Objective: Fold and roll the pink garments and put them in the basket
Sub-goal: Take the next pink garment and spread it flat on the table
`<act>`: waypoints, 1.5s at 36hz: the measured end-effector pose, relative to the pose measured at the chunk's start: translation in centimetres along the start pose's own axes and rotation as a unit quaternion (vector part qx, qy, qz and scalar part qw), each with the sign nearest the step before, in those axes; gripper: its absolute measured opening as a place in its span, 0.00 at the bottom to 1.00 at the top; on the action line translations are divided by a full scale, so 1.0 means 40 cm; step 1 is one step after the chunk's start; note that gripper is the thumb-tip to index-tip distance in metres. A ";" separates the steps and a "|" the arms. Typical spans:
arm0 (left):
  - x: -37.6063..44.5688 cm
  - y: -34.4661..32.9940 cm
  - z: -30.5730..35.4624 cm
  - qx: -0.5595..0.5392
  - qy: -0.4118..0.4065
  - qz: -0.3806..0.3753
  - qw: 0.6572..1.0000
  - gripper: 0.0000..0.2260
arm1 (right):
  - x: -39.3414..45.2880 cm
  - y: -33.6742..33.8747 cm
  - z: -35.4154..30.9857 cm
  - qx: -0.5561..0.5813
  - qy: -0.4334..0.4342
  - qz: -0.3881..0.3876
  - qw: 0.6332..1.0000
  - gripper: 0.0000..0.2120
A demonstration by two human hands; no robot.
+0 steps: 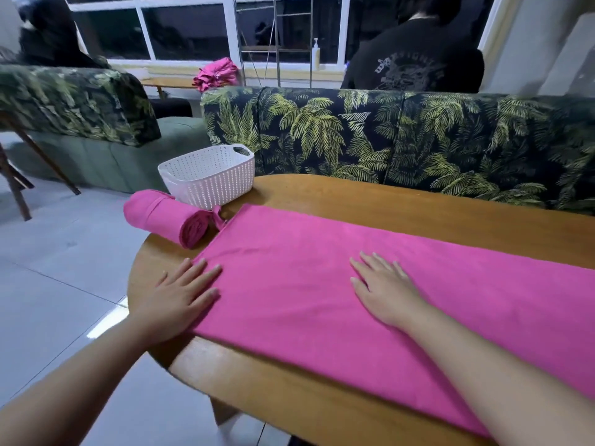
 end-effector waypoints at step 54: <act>0.011 -0.020 0.755 -0.041 -0.081 0.011 0.996 0.28 | -0.173 0.072 0.398 -0.014 -0.185 0.007 0.983 0.28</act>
Point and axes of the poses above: each hand's wrist, its own x-axis towards the middle knuckle, its own y-axis out of the back of the hand, z = x × y, the point moved 1 cm from there along x, towards the middle knuckle, and after that the axes turned 8 degrees about y, right-handed, at the moved point
